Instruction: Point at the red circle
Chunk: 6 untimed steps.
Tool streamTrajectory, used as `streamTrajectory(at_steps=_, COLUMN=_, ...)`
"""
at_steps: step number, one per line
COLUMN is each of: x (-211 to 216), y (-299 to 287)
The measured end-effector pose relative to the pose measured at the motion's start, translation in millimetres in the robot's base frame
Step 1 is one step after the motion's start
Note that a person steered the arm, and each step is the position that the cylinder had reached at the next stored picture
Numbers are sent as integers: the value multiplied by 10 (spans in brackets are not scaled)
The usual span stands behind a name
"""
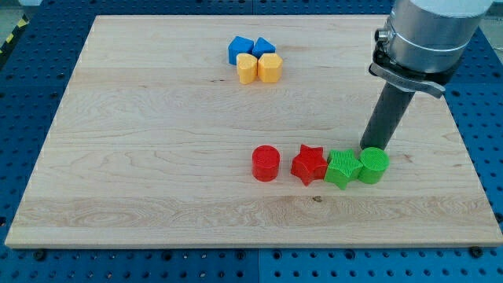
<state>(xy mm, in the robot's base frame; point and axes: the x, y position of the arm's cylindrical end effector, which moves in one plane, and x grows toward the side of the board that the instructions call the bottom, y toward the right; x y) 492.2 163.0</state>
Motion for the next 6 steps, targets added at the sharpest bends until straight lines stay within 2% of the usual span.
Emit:
streamTrajectory(at_steps=1, x=-657, y=-273)
streamTrajectory(at_steps=2, x=-845, y=-945)
streamTrajectory(at_steps=3, x=-845, y=-1617)
streamTrajectory(at_steps=4, x=-517, y=-2164)
streamTrajectory(at_steps=5, x=-192, y=-2371)
streamTrajectory(at_steps=6, x=218, y=-2183)
